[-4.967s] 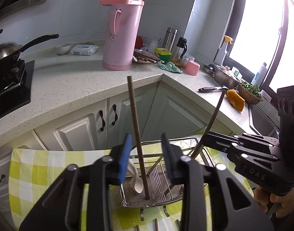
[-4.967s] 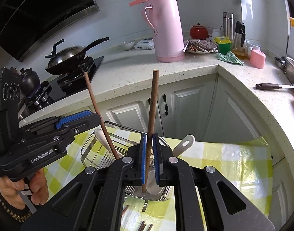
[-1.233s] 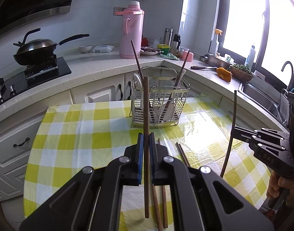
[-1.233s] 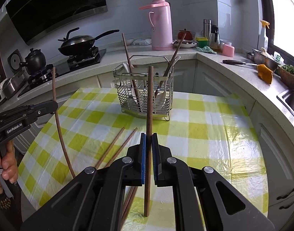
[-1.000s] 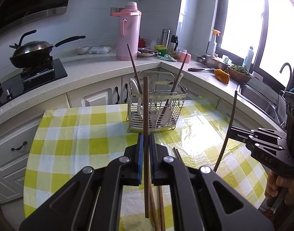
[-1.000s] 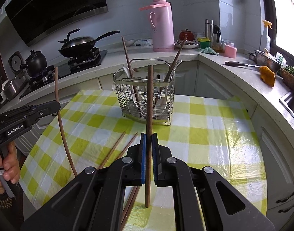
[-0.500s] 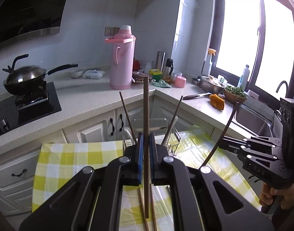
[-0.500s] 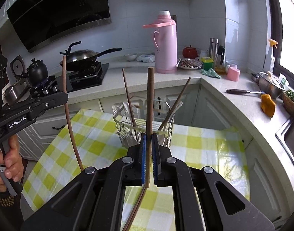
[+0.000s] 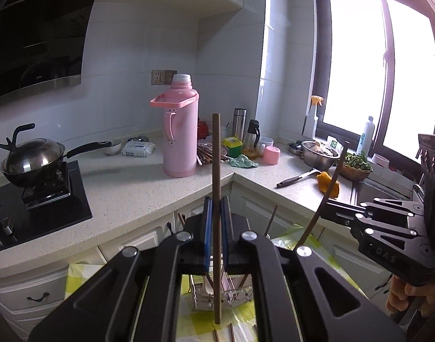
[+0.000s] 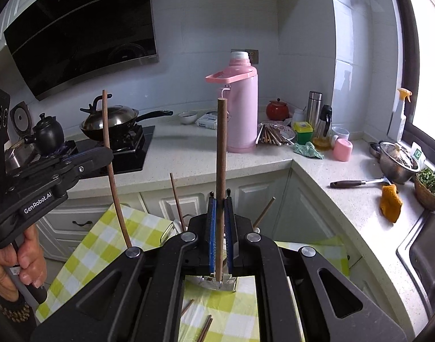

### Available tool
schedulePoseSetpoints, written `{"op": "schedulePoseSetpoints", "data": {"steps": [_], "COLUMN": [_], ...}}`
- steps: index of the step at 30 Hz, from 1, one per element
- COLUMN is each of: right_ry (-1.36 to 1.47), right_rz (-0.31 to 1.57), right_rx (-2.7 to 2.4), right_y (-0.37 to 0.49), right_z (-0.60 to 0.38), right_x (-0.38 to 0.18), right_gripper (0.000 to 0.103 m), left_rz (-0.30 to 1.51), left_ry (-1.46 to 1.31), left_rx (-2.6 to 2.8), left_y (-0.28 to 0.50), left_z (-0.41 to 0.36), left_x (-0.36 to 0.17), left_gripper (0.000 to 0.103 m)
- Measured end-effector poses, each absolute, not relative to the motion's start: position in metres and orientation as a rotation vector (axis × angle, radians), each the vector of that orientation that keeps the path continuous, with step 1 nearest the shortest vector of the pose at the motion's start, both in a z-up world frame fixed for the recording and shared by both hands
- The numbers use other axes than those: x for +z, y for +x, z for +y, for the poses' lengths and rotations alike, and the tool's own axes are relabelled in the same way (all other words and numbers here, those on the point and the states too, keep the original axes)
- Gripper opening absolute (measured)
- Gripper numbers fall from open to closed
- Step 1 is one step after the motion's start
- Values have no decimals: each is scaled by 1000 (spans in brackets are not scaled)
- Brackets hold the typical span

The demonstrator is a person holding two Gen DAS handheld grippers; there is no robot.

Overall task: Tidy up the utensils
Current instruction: 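Lift both chopsticks upright and lower them into the wire holder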

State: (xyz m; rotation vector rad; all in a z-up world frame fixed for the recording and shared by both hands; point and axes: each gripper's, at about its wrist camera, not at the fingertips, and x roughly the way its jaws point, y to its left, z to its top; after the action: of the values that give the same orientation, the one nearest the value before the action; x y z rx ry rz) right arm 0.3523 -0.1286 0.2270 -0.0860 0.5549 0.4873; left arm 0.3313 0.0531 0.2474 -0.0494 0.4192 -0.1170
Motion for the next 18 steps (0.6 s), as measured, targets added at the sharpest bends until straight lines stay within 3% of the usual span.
{"op": "schedulePoseSetpoints", "data": {"steps": [8,18], "right_ry": [-56,-40], "right_rz": [532,565], "right_rx": [473,454], "right_y": [384,409], "right_z": [-119,-113], "right_x": [234,213], "right_gripper": [7,7], "left_rz": [371,375], "left_ry": [-76,-102], "left_rx": [-102,-76], "left_y": [359,390], "left_z": [58,60], "left_x": [258,230], "left_gripper": [6,6]}}
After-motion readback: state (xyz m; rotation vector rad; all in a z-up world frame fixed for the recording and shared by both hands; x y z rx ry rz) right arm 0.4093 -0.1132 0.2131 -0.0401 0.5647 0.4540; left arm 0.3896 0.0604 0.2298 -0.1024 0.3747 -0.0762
